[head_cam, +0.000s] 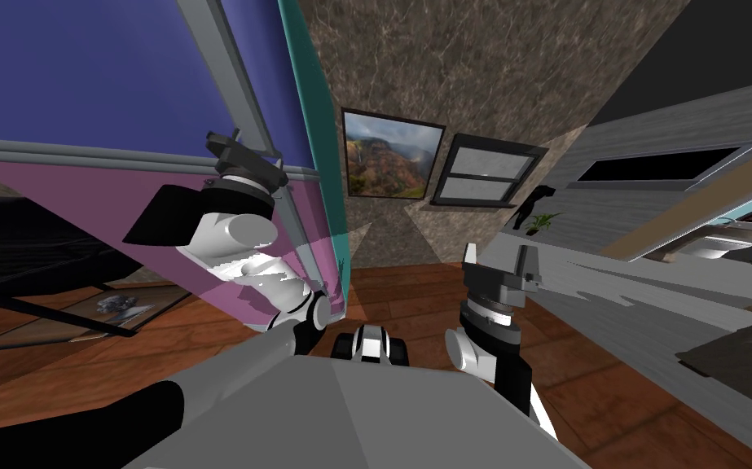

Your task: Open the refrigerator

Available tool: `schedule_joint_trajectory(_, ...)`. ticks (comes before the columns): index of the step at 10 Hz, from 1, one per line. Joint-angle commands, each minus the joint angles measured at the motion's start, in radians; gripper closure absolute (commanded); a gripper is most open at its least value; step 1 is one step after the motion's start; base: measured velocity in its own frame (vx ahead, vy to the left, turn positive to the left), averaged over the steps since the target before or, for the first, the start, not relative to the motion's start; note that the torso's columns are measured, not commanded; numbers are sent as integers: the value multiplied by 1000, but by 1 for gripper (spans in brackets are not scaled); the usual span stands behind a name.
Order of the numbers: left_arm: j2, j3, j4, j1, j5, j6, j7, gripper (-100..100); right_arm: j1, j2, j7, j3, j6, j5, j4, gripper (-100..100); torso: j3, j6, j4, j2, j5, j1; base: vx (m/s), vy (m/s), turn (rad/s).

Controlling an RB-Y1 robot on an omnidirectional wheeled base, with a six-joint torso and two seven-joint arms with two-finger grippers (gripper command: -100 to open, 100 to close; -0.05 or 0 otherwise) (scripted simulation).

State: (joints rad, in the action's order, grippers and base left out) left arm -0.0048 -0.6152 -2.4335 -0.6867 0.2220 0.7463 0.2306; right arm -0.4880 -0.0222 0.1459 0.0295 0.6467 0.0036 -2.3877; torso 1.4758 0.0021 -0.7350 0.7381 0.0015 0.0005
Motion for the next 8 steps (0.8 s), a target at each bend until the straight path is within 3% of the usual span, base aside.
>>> schedule_joint_trajectory(1,-17,9,6,49,15,-48,-7,100,0,0,0,0,0,0,0,0,1,-1,0,-2,0,0,-68,-14,-34)
schedule_joint_trajectory(2,-23,13,7,70,22,-69,-10,100,0,0,0,0,0,0,0,0,2,-1,0,-4,0,0,-57,-20,-19)
schedule_joint_trajectory(3,-16,10,11,55,19,-59,-9,100,0,0,0,0,0,0,0,0,2,-2,-2,-3,-1,1,-25,-11,0)
schedule_joint_trajectory(4,21,10,12,55,18,-59,-10,-100,0,0,0,0,0,0,0,0,2,-2,-2,-4,-1,1,-7,-4,6)
schedule_joint_trajectory(8,112,10,19,46,10,-47,-13,-100,0,0,0,0,0,0,0,0,3,-3,-7,1,-4,2,-5,-6,13)
